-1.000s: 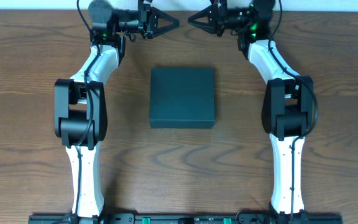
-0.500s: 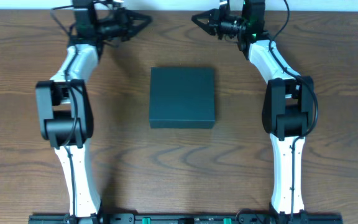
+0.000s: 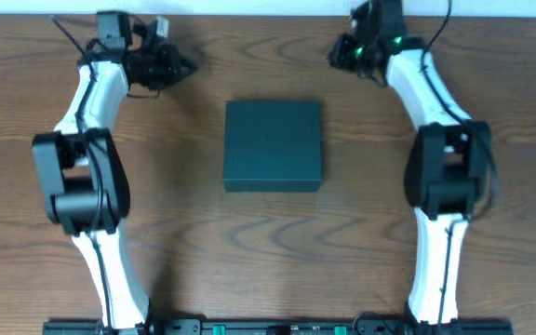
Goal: Pack container
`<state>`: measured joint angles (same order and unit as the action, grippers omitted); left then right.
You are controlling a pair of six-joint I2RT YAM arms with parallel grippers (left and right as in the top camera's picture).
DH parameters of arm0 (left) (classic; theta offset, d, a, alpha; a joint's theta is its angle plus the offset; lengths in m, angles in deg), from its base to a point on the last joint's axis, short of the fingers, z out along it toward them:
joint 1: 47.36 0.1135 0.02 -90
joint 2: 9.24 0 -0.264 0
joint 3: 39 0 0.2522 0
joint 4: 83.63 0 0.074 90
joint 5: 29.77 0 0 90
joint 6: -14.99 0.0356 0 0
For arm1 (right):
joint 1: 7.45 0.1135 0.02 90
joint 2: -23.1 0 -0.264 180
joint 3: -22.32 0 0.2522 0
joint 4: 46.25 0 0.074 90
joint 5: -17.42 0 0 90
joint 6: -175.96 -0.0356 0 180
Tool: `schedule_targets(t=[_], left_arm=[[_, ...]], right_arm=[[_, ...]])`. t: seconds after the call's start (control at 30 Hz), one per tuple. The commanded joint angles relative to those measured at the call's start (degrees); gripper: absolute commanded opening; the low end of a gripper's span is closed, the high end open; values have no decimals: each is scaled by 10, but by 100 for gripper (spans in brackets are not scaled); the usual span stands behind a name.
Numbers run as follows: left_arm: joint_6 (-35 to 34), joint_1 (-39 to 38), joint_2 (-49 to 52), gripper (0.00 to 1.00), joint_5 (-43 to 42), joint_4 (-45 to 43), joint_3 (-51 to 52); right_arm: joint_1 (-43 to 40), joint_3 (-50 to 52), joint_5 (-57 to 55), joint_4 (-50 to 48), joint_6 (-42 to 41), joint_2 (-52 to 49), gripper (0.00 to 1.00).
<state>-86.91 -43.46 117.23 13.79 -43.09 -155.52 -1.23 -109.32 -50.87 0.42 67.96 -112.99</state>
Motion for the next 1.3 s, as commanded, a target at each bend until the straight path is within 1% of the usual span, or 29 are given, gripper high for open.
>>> schedule_targets(t=[0.0,0.1,0.23,0.33,0.47,0.5,0.6,0.67,0.73,0.8,0.87,0.93,1.0,1.07,1.17,1.2,1.23,1.27], left_arm=[[96,-17,-133,6,101,4,-9],[107,-31,-217,6,165,20,-9],[146,-52,-329,6,175,83,-9],[174,-66,-407,6,182,153,-9],[178,-70,-503,6,190,239,-9],[189,-70,-533,6,191,260,-9],[228,-70,-609,6,231,330,-8],[240,-69,-646,6,242,377,0],[237,-70,-693,6,220,392,36],[237,-70,-742,6,215,388,95],[234,-70,-799,6,215,379,167],[211,-70,-875,6,211,348,259],[204,-70,-929,6,210,316,323],[200,-70,-956,6,209,300,357],[195,-70,-973,6,194,284,379],[191,-70,-972,6,194,280,379],[180,-70,-971,25,194,270,379],[174,-70,-971,65,194,262,379]], right_arm=[[5,-10,-60,11,134,132,2],[1,-10,-61,23,145,206,2],[2,-10,-70,81,169,296,2],[5,-10,-71,145,195,357,2],[5,-10,-87,242,194,435,2],[5,-10,-87,269,194,458,2],[8,-9,-93,340,194,516,2],[15,0,-116,403,193,550,2],[31,50,-125,437,193,595,2],[50,132,-143,427,180,651,2],[73,248,-156,377,151,729,2],[96,396,-157,289,117,851,2],[103,487,-157,241,97,953,2],[103,537,-160,219,97,1018,2],[103,573,-172,204,96,1075,2],[103,578,-172,203,97,1085,15],[103,580,-172,203,97,1094,53],[103,580,-172,203,97,1096,99]])
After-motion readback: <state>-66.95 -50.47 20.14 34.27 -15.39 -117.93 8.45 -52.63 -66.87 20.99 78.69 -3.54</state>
